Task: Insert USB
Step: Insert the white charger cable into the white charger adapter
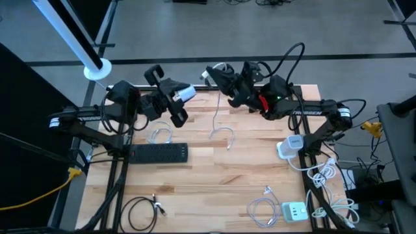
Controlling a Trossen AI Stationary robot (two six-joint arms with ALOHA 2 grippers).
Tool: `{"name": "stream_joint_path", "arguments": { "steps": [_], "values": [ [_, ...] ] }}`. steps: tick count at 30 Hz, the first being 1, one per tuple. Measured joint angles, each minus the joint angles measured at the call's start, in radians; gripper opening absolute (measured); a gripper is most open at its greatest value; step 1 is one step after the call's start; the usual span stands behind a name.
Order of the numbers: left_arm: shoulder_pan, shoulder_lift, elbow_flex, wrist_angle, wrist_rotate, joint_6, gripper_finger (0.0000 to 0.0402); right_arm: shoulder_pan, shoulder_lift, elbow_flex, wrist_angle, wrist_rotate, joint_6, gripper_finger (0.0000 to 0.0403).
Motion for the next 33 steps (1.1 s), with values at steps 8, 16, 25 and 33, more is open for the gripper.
{"name": "stream_joint_path", "arguments": {
  "steps": [8,16,25,33],
  "values": [
    [0.074,-0.003,0.000,0.032,0.123,0.001,0.0116,0.028,0.098,0.037,0.113,0.052,0.054,0.0001],
    [0.157,-0.004,0.000,0.061,0.236,-0.052,0.0116,0.044,0.155,0.123,0.115,0.055,0.051,0.0001],
    [0.225,0.001,0.000,0.107,0.291,-0.039,0.0116,0.046,0.154,0.130,0.114,0.111,0.024,0.0001],
    [0.248,0.001,0.000,0.117,0.328,-0.057,0.0116,0.046,0.153,0.138,0.113,0.113,0.019,0.0001]
  ]
}}
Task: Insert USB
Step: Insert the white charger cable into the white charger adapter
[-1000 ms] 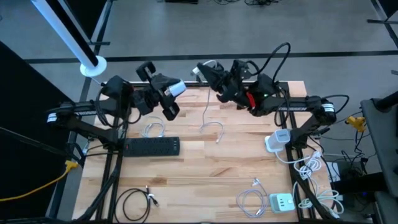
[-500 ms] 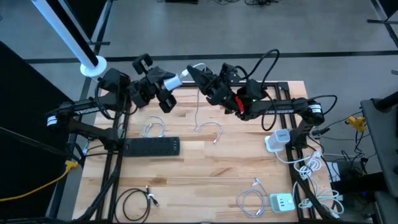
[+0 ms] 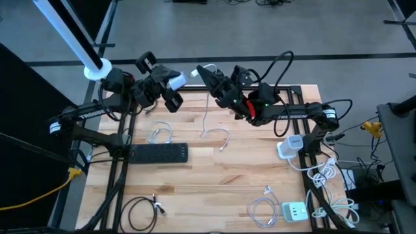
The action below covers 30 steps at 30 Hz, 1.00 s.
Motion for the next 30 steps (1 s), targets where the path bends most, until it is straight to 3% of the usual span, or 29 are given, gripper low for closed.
{"name": "stream_joint_path", "arguments": {
  "steps": [16,30],
  "values": [
    [0.023,0.085,-0.001,0.052,0.044,-0.008,0.0116,-0.008,0.044,0.000,0.010,0.013,-0.019,0.0001],
    [0.023,0.012,0.000,0.044,0.040,-0.016,0.0116,0.006,-0.004,0.000,0.022,-0.005,-0.201,0.0000]
  ]
}}
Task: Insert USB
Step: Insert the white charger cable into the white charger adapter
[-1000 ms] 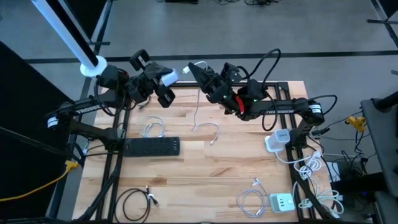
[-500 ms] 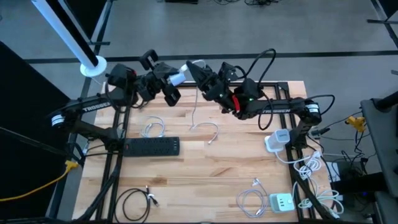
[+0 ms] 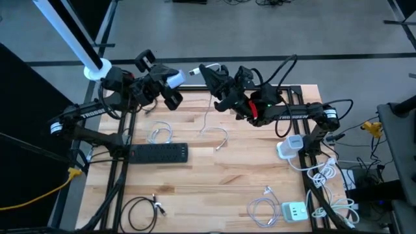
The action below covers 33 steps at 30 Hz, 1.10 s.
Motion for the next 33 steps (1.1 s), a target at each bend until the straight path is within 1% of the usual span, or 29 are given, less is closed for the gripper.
{"name": "stream_joint_path", "arguments": {
  "steps": [7,24,28,33],
  "values": [
    [0.000,0.011,0.000,-0.008,-0.011,-0.009,0.0116,-0.001,0.002,0.000,-0.069,0.000,0.037,0.0000],
    [0.002,0.014,0.000,-0.012,-0.011,-0.006,0.0116,-0.007,0.003,0.000,-0.088,-0.005,0.053,0.0000],
    [0.002,0.014,0.000,-0.013,0.016,-0.006,0.0116,-0.008,0.003,0.000,-0.093,-0.005,0.053,0.0000],
    [0.002,0.015,0.000,-0.017,0.019,-0.008,0.0116,-0.008,0.003,0.000,-0.094,-0.006,0.053,0.0000]
  ]
}}
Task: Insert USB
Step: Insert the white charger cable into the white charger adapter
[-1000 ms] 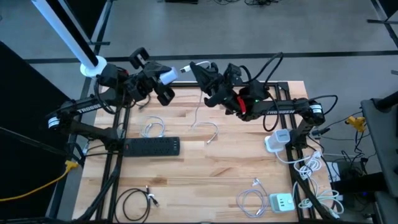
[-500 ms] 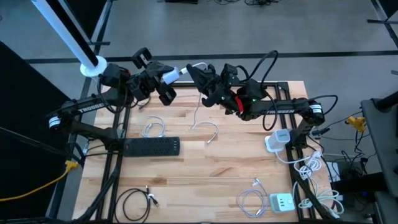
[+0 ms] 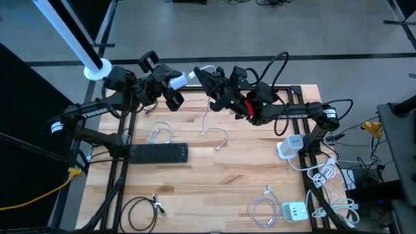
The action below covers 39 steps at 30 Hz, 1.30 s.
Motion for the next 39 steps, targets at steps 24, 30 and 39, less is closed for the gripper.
{"name": "stream_joint_path", "arguments": {
  "steps": [24,30,39],
  "values": [
    [0.000,-0.005,0.000,-0.031,-0.035,0.026,0.0116,0.000,0.000,0.000,-0.042,0.000,0.007,0.0000],
    [0.002,-0.008,0.000,-0.036,-0.048,0.026,0.0116,0.001,0.000,0.000,-0.054,-0.025,0.015,0.0000],
    [0.005,-0.010,0.002,-0.093,-0.058,0.026,0.0116,0.001,0.000,0.000,-0.060,-0.019,0.011,0.0000]
  ]
}}
